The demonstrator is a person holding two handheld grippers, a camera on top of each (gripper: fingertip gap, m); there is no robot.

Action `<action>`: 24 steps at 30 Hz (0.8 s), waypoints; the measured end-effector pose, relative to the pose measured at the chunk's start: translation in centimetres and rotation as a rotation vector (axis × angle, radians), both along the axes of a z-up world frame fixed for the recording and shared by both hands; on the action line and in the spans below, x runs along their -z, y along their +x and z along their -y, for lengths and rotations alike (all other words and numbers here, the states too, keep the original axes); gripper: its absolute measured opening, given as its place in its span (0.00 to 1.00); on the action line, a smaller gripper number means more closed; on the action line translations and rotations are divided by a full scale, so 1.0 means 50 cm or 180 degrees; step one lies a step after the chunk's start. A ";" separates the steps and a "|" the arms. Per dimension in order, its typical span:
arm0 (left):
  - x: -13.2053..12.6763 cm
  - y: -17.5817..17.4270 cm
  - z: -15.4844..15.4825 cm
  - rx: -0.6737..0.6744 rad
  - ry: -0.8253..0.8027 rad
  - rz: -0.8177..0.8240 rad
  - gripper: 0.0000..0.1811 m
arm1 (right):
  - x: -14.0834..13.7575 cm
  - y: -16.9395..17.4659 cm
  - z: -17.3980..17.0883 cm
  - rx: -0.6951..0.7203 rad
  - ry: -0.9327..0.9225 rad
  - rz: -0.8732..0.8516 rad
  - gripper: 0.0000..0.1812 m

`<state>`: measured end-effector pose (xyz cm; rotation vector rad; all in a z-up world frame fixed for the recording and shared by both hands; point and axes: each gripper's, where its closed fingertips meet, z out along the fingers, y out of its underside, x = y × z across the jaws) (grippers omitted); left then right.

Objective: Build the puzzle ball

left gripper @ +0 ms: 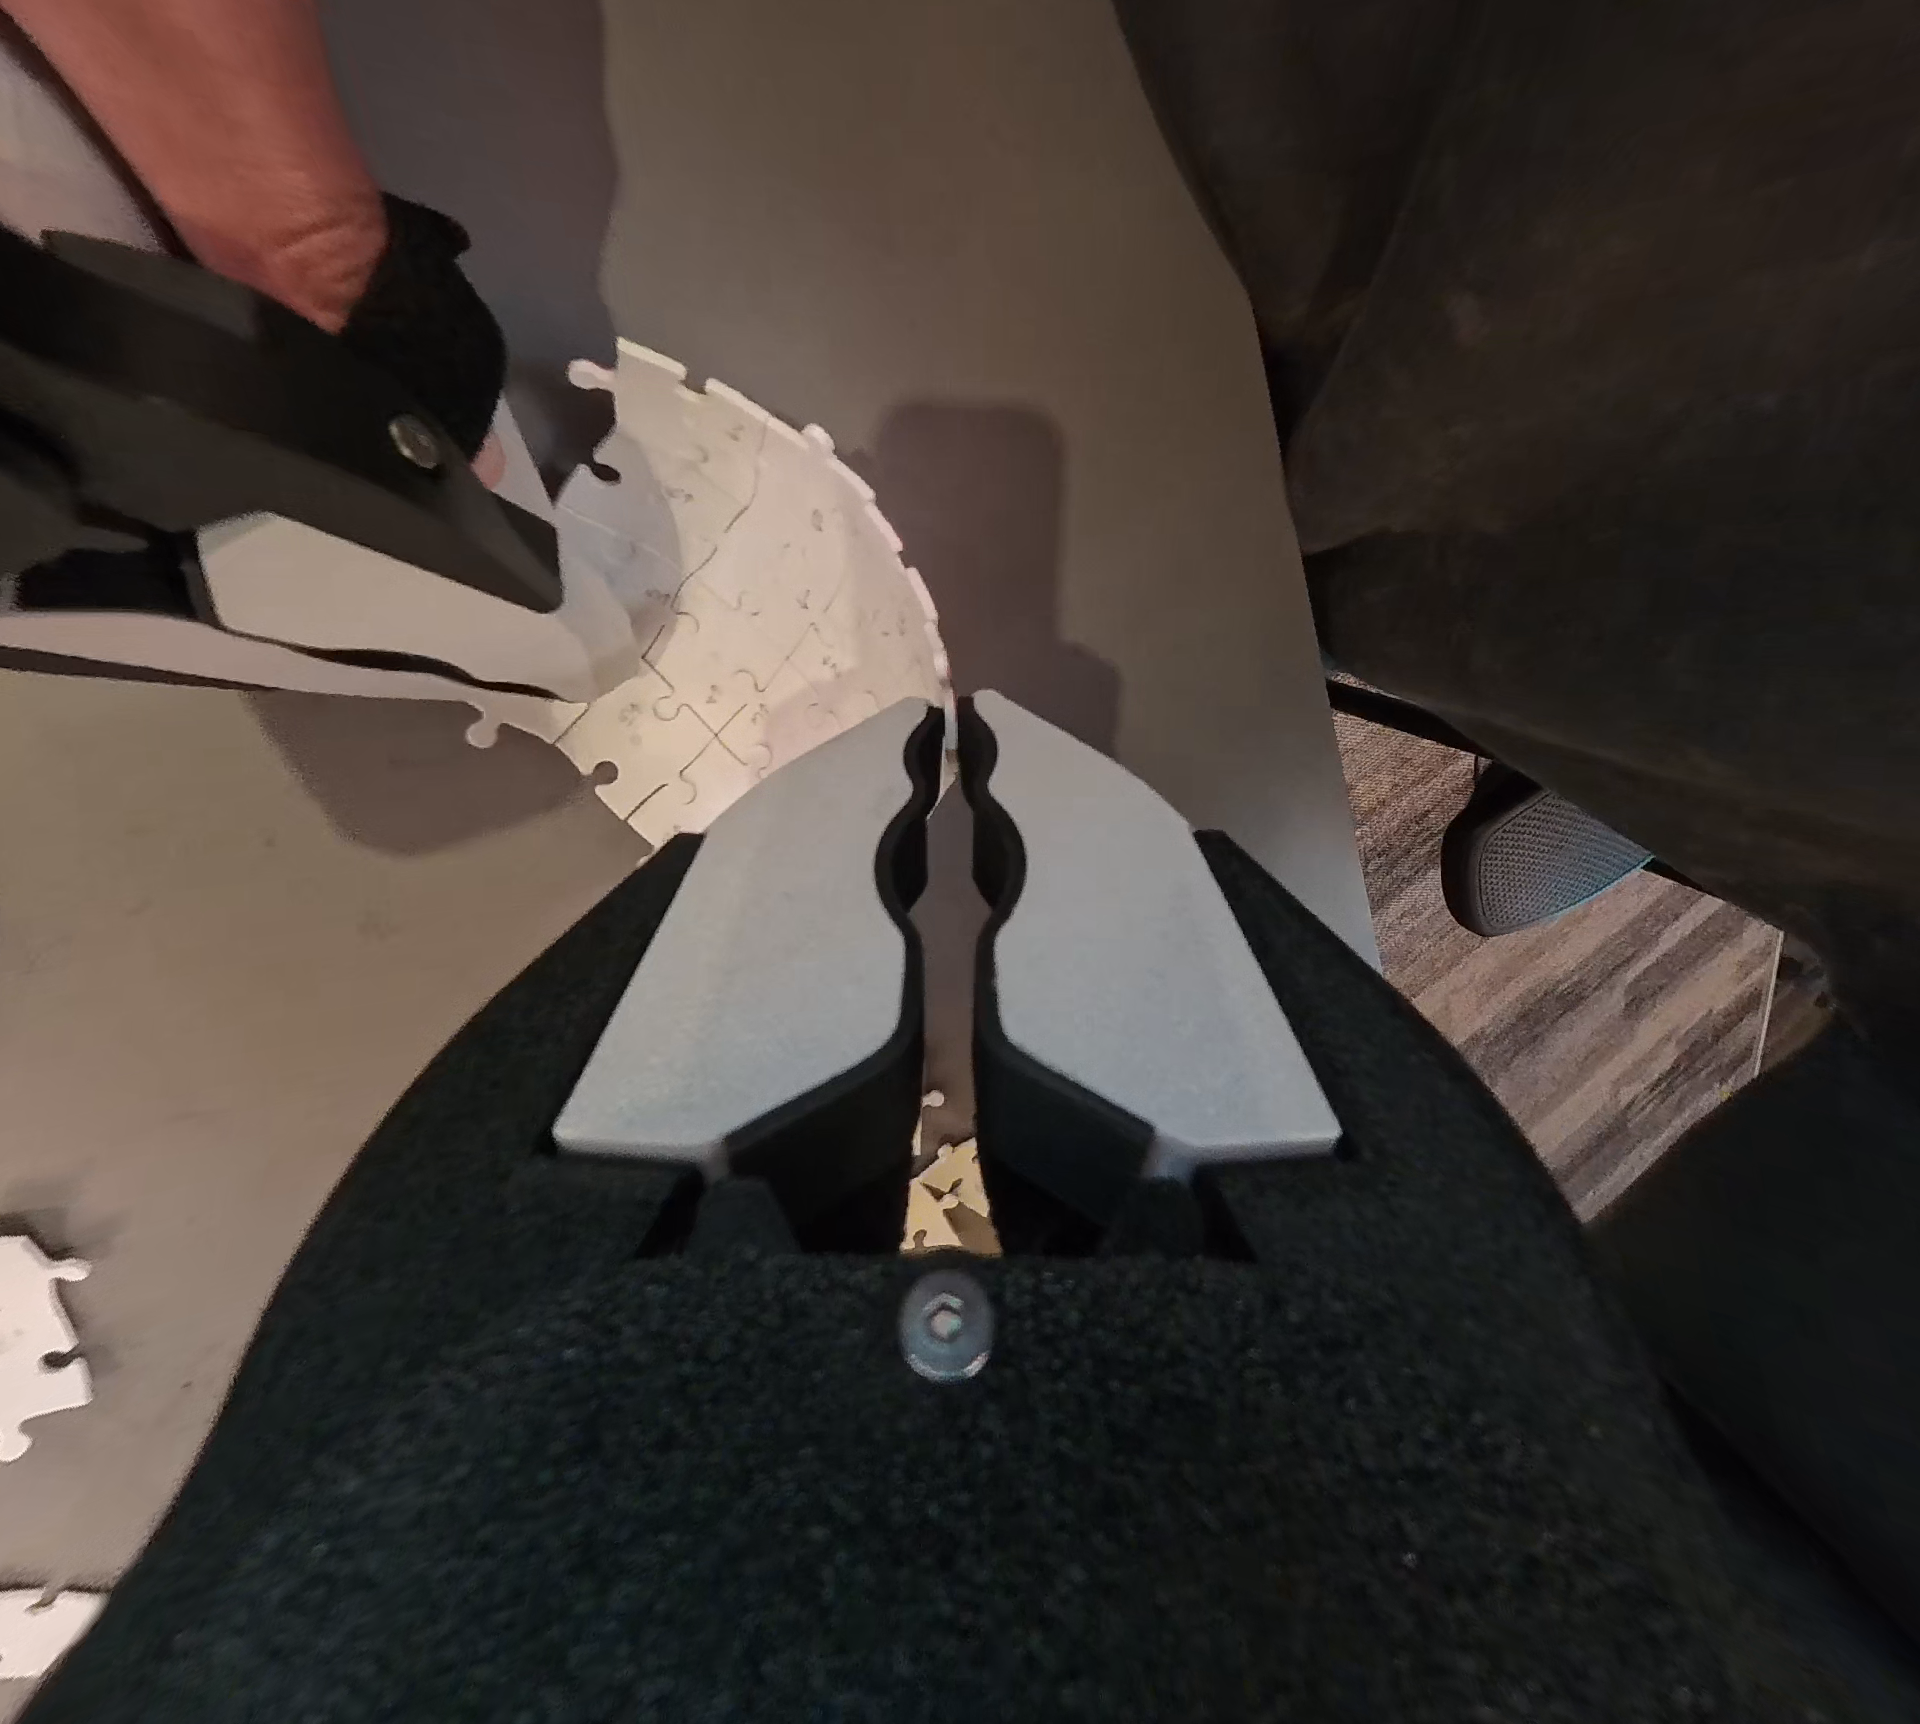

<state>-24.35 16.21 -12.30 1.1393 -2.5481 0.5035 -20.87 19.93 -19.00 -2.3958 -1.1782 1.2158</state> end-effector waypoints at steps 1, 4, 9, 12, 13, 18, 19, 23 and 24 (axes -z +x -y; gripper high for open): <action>0.001 -0.001 0.001 -0.0004 0.0000 -0.0002 0.01 | 0.000 0.000 0.000 0.0021 -0.0029 -0.0028 0.00; 0.002 -0.002 0.003 0.0000 -0.0001 -0.0004 0.01 | -0.001 -0.001 -0.001 0.0028 -0.0075 -0.0049 0.00; 0.000 0.001 0.002 -0.0042 -0.0054 -0.0009 0.01 | -0.026 -0.006 -0.002 0.0069 -0.0298 -0.0364 0.00; 0.004 -0.001 0.004 -0.0028 -0.0048 -0.0030 0.02 | -0.034 -0.003 -0.003 0.0109 -0.0368 -0.0430 0.00; 0.004 -0.001 0.005 -0.0021 -0.0047 -0.0033 0.02 | -0.036 -0.003 -0.001 0.0101 -0.0370 -0.0426 0.00; -0.001 0.004 0.009 -0.0017 -0.0074 -0.0017 0.01 | 0.001 0.000 0.002 0.0068 -0.0274 -0.0078 0.00; -0.001 0.004 0.008 -0.0012 -0.0061 -0.0017 0.01 | 0.001 0.001 0.002 0.0071 -0.0252 -0.0040 0.00; -0.002 0.001 0.007 -0.0017 -0.0028 -0.0015 0.01 | -0.003 0.000 0.000 0.0031 -0.0191 0.0039 0.00; -0.002 0.000 0.006 -0.0023 -0.0023 -0.0010 0.01 | -0.018 -0.007 0.000 0.0041 -0.0267 -0.0146 0.00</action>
